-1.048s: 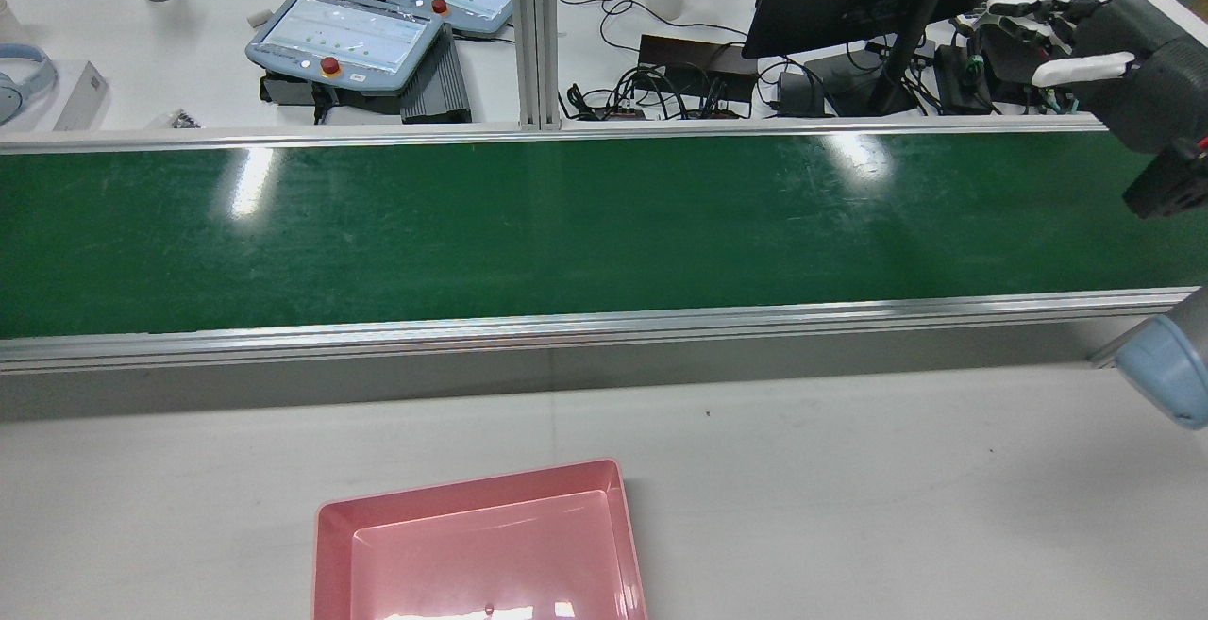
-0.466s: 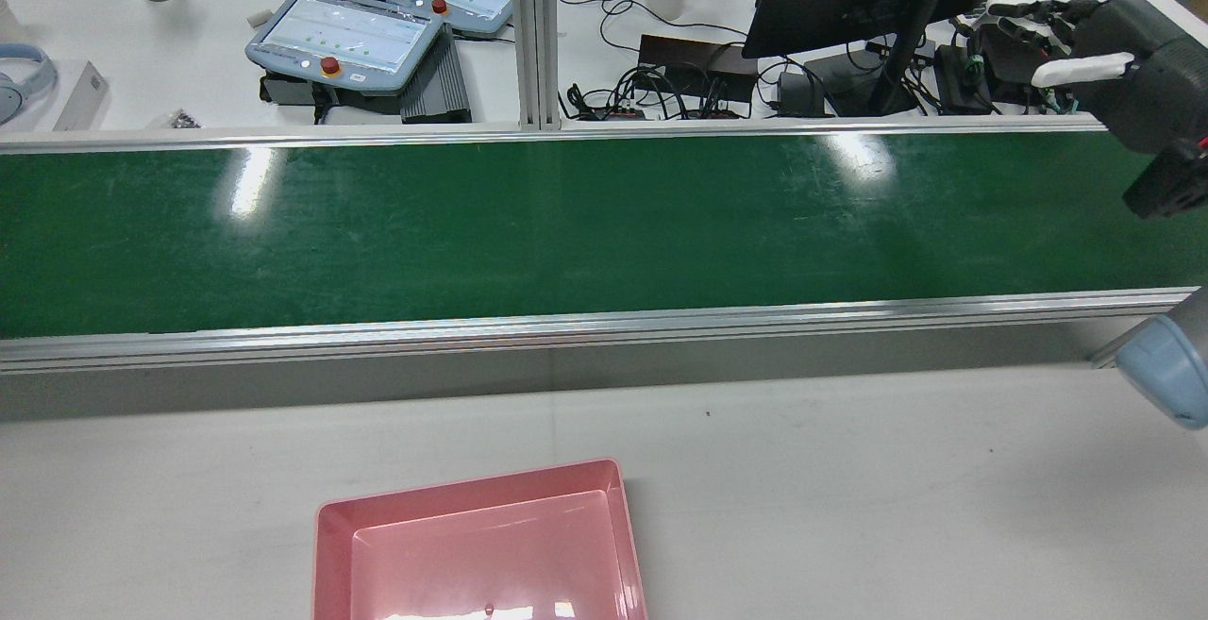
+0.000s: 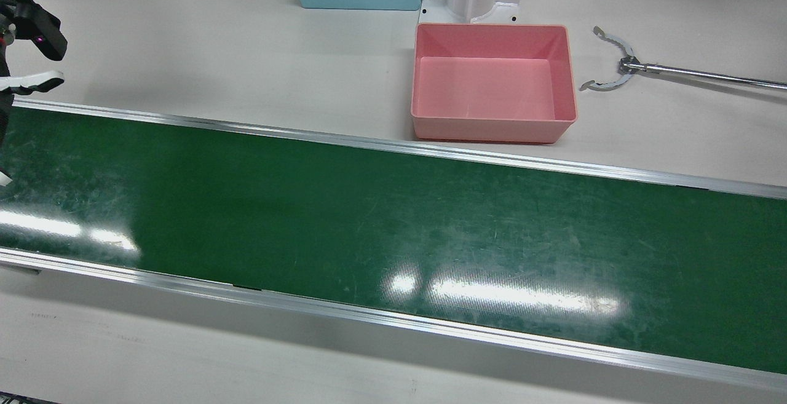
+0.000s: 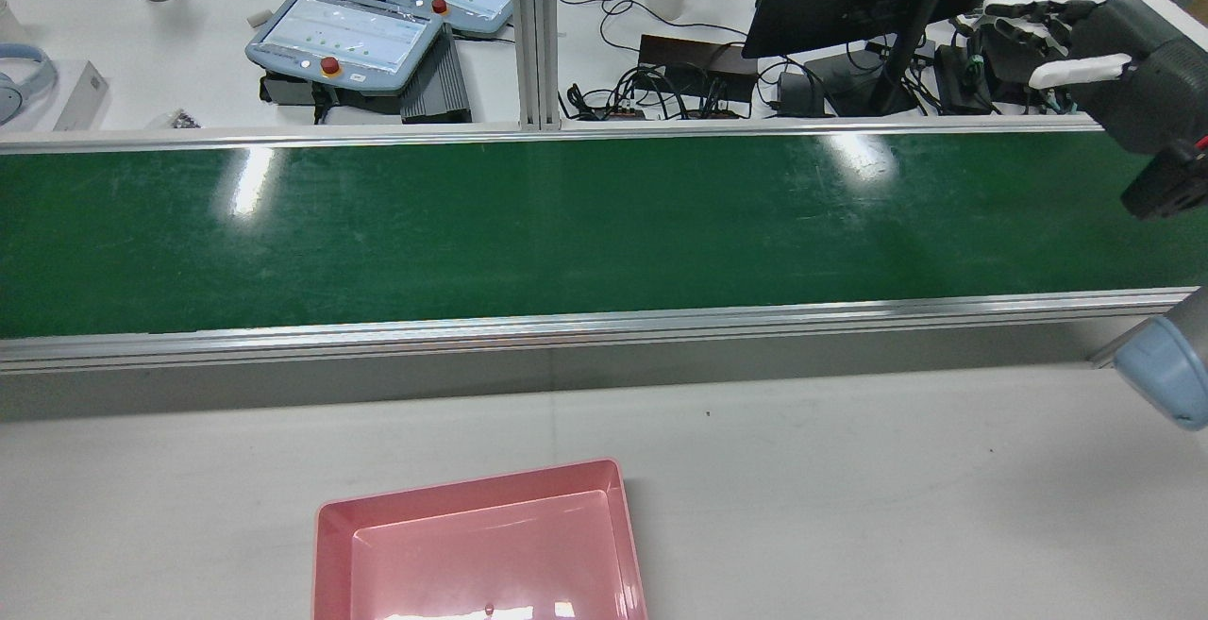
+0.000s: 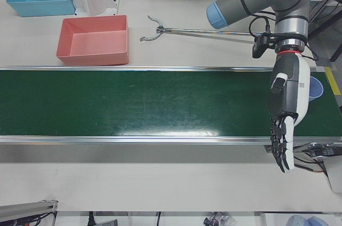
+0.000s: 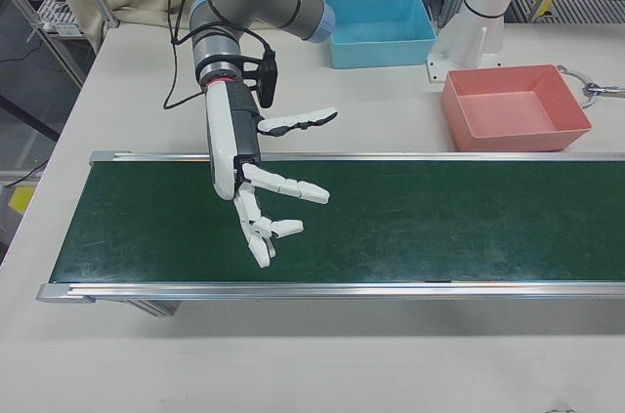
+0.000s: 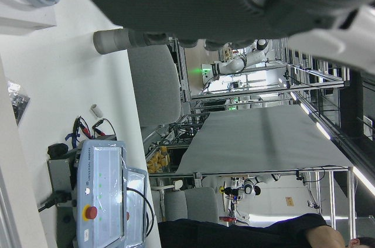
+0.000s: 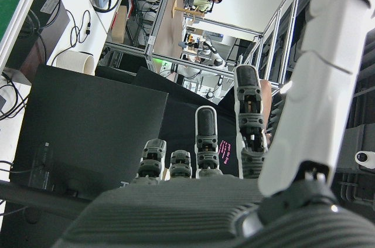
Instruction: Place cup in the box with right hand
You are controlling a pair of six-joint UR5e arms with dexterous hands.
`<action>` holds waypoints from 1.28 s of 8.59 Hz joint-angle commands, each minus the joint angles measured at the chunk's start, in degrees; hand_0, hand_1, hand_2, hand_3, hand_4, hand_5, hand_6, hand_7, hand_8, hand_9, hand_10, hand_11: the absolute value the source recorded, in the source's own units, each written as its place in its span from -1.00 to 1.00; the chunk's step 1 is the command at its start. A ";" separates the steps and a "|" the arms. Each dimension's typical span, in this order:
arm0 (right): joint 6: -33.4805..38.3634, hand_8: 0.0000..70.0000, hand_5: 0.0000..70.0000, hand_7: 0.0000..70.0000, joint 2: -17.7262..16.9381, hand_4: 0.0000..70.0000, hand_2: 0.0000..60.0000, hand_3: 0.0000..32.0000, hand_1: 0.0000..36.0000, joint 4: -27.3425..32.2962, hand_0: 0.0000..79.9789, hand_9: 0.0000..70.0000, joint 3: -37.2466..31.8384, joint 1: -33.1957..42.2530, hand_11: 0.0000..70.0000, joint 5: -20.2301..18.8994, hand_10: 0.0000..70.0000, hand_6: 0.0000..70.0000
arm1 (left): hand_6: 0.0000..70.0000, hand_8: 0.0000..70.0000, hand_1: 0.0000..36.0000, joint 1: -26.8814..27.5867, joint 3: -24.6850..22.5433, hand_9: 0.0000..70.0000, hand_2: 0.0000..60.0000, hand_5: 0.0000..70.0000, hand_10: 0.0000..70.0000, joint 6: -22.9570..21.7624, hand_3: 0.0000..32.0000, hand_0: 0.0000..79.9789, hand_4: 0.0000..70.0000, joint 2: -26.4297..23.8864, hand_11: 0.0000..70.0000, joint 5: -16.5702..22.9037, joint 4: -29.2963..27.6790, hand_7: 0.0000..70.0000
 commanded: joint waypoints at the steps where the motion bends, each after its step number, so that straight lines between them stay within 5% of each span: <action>1: -0.06 -0.93 -0.84 0.29 0.04 -0.01 -1.00 -1.00 -0.32 0.00 0.41 -0.69 -0.09 -0.11 -0.61 0.09 -0.77 -0.70 | -1.00 -1.00 -1.00 0.00 -0.02 -1.00 -1.00 -1.00 -1.00 -0.08 -1.00 -1.00 -1.00 0.00 -1.00 0.00 0.03 -1.00; 11: -0.06 -0.93 -0.84 0.31 0.39 0.01 -1.00 -1.00 -0.32 0.00 0.41 -0.68 -0.09 -0.20 -0.60 0.17 -0.76 -0.69 | -1.00 -1.00 -1.00 0.00 -0.02 -1.00 -1.00 -1.00 -1.00 0.01 -1.00 -1.00 -1.00 0.00 -1.00 0.00 0.03 -1.00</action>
